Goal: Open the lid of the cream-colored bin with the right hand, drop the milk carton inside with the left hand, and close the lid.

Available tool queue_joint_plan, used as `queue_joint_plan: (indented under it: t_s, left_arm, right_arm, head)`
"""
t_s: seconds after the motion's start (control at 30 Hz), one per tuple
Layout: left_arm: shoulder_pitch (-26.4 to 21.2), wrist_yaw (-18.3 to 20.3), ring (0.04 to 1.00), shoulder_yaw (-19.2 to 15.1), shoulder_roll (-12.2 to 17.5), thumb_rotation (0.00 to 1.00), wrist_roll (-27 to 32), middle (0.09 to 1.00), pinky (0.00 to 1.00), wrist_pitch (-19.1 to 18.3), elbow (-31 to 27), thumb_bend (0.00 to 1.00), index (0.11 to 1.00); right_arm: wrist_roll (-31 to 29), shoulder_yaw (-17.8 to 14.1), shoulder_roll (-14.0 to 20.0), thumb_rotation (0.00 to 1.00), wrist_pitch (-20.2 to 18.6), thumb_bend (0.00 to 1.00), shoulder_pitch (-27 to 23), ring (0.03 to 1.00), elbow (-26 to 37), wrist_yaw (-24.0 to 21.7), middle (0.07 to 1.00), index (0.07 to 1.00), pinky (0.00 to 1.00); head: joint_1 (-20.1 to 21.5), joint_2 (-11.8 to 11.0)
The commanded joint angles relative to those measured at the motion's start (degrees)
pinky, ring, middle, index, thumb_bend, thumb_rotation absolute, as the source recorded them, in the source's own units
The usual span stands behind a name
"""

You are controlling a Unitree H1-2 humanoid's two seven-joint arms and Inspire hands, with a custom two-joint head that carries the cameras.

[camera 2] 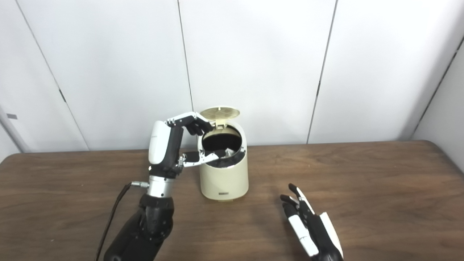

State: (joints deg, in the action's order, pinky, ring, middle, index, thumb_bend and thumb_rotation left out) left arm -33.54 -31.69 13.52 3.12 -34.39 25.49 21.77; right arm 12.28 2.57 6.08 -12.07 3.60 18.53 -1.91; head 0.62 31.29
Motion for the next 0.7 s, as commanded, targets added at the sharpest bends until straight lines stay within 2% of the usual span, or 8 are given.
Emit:
queue_joint_plan:
  t_s: [0.0,0.17,0.23,0.33,0.5,0.53,0.57,0.67]
  left_arm:
    - [-0.52,2.93,0.383,-1.75,0.1,0.05,3.83,0.44,0.33,-0.56,-4.78,0.55,0.476]
    - [2.73,10.05,0.4,-5.13,0.21,0.06,11.36,0.452,0.35,-4.17,-11.57,0.53,0.481]
    - [4.53,13.13,0.416,-6.9,0.24,0.06,14.82,0.468,0.36,-7.78,-15.16,0.53,0.482]
    - [7.53,17.73,0.469,-9.59,0.09,0.07,20.34,0.509,0.4,-15.7,-21.21,0.52,0.485]
    - [11.94,23.91,0.552,-11.97,2.36,0.08,23.67,0.602,0.47,-25.82,-26.92,0.51,0.495]
    - [12.74,24.62,0.57,-12.25,2.68,0.21,23.75,0.621,0.49,-27.51,-27.61,0.59,0.58]
    - [13.47,25.22,0.584,-12.45,2.87,0.29,23.88,0.635,0.51,-28.92,-28.25,0.63,0.629]
    - [16.19,28.11,0.66,-12.65,3.91,0.49,25.39,0.706,0.59,-31.92,-30.12,0.64,0.725]
  right_arm:
    - [-0.19,-0.2,0.06,1.0,1.41,0.57,-0.73,0.851,1.35,0.16,0.861,0.961,0.82]
    - [0.49,-0.47,-0.44,1.0,0.79,0.57,-1.73,0.855,1.91,0.84,0.863,0.953,0.82]
    - [-0.19,-0.94,-0.63,1.0,0.83,0.59,-3.12,0.871,1.79,0.83,0.868,0.952,0.83]
    - [0.25,-1.28,-0.25,1.0,0.39,0.62,-5.61,0.892,2.15,0.6,0.887,0.956,0.83]
    - [1.12,-1.8,1.48,1.0,0.08,0.61,-10.64,0.898,1.21,0.13,0.897,0.94,0.83]
    - [1.25,-1.92,2.02,1.0,0.32,0.61,-11.63,0.898,0.67,0.05,0.899,0.938,0.83]
    - [1.27,-2.01,2.55,1.0,0.71,0.61,-12.43,0.901,0.12,0.0,0.902,0.937,0.83]
    - [1.0,-2.2,4.36,1.0,1.13,0.62,-15.31,0.914,-1.61,-0.52,0.916,0.943,0.83]
  head:
    - [0.04,0.09]
    - [0.01,0.28]
    - [0.06,0.44]
    - [0.04,0.61]
    - [-0.09,0.75]
    - [0.02,0.81]
    - [-0.18,0.92]
    - [-0.3,0.96]
